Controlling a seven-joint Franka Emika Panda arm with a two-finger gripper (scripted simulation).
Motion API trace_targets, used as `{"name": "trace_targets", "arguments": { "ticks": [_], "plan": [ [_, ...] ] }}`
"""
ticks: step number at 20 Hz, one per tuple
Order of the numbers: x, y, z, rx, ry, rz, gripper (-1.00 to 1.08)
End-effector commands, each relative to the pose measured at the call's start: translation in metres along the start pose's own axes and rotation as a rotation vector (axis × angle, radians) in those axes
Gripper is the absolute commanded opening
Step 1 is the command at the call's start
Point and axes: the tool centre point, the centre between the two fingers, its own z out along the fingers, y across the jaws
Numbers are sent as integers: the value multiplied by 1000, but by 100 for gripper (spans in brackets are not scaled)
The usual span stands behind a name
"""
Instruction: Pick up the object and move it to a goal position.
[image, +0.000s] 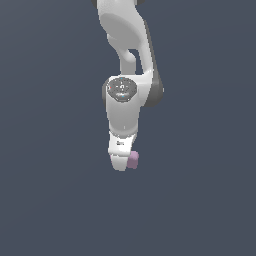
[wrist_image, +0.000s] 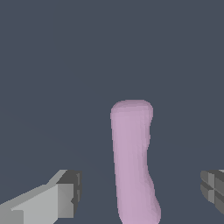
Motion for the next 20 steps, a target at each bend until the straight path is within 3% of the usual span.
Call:
{"name": "trace_targets", "arguments": {
  "ticks": [1,12,20],
  "plan": [
    [-1,1,1,1,1,-35,100],
    [-1,2,3,2,1,-73,100],
    [-1,1,38,2,2,-77,100]
  ]
}}
